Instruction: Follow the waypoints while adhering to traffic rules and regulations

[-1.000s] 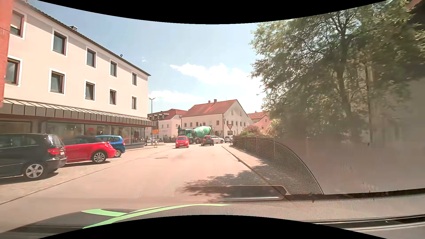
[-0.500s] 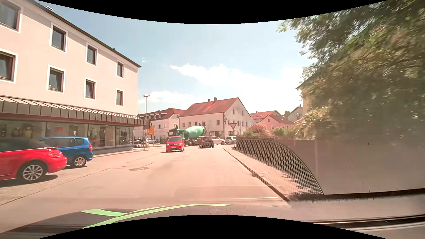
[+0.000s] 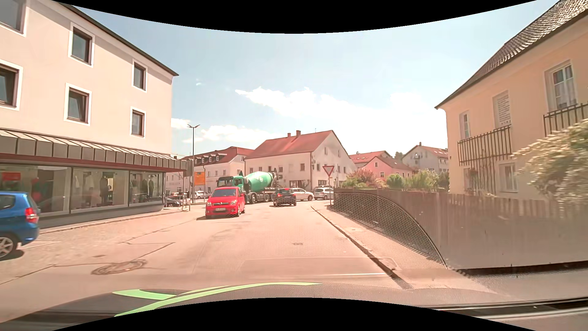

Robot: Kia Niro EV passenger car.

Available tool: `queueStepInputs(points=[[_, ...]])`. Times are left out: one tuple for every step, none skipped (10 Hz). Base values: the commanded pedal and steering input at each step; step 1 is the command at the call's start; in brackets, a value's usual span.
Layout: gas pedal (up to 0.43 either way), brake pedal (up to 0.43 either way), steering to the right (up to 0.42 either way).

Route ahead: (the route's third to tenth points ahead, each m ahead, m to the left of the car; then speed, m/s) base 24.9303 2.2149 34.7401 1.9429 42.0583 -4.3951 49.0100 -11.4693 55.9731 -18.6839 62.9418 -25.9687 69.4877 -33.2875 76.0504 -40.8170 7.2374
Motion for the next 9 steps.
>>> queueStepInputs(points=[[0.000,0.091,-0.002],[0.000,0.098,-0.002],[0.000,0.110,-0.002],[0.000,0.116,-0.002],[0.000,0.122,-0.002],[0.000,0.134,-0.002],[0.000,0.146,-0.002],[0.000,0.159,-0.002],[0.000,0.165,-0.002]])
